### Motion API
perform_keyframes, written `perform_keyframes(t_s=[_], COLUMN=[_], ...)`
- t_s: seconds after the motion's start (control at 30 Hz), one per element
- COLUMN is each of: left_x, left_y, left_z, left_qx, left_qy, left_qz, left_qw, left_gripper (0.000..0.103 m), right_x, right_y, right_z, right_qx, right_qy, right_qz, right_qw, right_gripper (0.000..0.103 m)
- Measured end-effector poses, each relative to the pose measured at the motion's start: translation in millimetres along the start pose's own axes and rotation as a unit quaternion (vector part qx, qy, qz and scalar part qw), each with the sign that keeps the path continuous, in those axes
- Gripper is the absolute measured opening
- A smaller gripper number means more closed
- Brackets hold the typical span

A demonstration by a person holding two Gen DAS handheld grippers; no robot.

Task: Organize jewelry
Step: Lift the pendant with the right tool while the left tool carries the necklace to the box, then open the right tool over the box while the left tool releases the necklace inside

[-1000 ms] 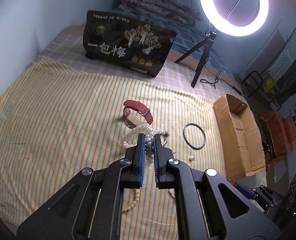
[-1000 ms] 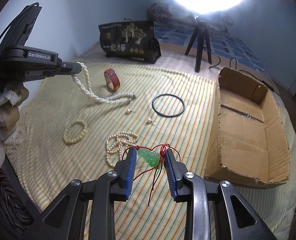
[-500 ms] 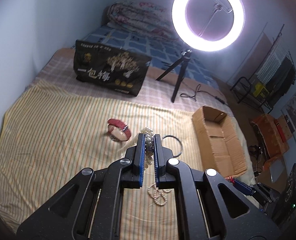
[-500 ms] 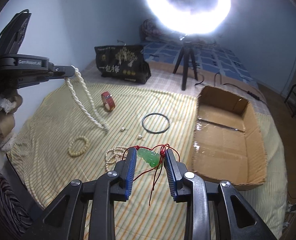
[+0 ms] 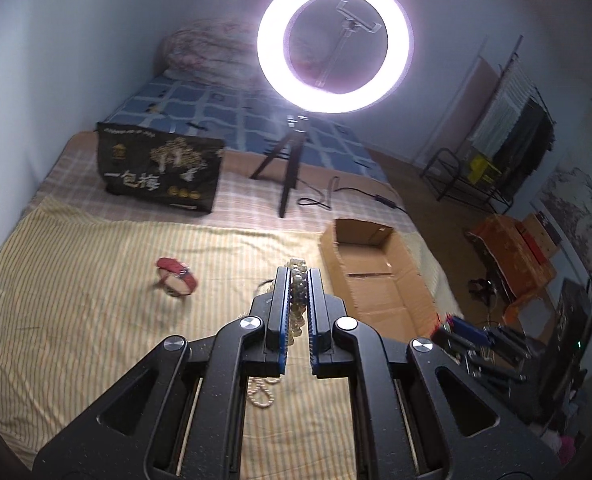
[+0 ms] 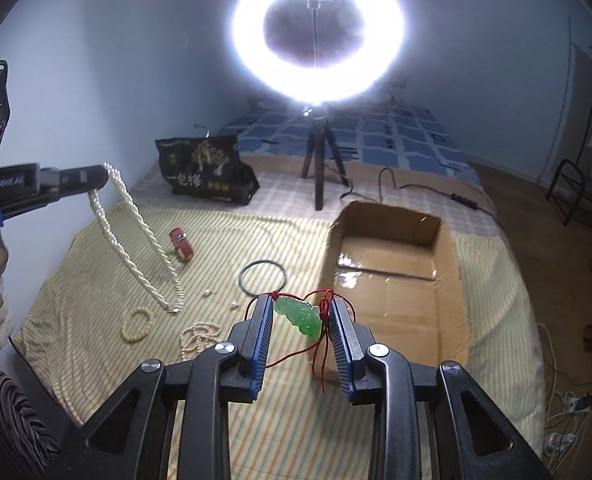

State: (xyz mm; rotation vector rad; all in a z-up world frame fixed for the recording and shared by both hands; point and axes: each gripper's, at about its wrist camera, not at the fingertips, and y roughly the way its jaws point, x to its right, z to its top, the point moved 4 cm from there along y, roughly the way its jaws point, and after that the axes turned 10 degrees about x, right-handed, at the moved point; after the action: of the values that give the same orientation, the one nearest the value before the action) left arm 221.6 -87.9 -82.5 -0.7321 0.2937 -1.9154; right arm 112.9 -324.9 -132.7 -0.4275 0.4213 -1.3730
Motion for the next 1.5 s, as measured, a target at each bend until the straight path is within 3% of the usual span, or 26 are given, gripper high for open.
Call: perform_keyframes(t_s=[0.5,0.93,1.2,1.5], left_x=[81,147,162,157], left_y=[22,55,87,120], left_z=[9,30,18,-6], left_qx=[-0.019,-0.011,-0.030,-0.058], left_qy=[0.035,0.071,0.081,0.091], left_qz=[-0.071,-0.104,-0.102,-0.075], left_qw=[0.9967,0.9920,0.9910,0.9913], left_gripper=[0.006,0.006,0.006,0.006], right_x=[70,116,135,152], right_y=[7,37,63,94], right_z=[30,50,54,50], right_qx=[0.006,0.006,-0.002,-0.018], right_qy=[-0.001,0.008,0.015,0.030], right_qz=[-0.027,-0.037,-0.040,-0.042], right_qw=[1.000,0.999,0.999,0.998], right_gripper=[0.029,0.029,0.029,0.029])
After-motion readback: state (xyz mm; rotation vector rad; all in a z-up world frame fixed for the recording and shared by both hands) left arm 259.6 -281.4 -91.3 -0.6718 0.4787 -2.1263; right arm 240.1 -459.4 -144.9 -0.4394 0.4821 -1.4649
